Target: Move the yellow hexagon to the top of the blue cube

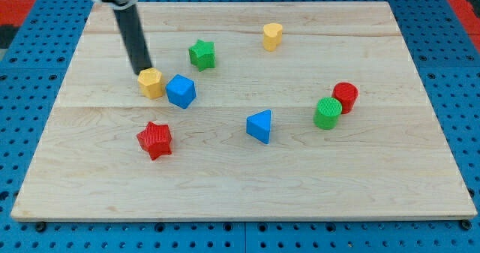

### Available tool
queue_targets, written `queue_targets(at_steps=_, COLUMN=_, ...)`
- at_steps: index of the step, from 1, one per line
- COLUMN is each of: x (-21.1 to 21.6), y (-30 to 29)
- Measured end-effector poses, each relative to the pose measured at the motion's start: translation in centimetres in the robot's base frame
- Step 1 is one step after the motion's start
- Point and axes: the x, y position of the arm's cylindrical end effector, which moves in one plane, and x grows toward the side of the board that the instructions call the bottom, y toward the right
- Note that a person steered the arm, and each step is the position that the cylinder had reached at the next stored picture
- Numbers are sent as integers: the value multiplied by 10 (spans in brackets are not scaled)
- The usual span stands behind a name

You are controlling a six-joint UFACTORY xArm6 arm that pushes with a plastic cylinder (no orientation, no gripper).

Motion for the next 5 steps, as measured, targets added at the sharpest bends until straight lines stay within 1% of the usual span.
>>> queue_targets(at_steps=1, x=32, y=-17)
queue_targets(at_steps=2, x=32, y=15)
queue_targets(at_steps=3, x=17, y=47)
queue_targets(at_steps=4, x=4, y=86)
queue_targets(at_steps=5, x=3, y=135)
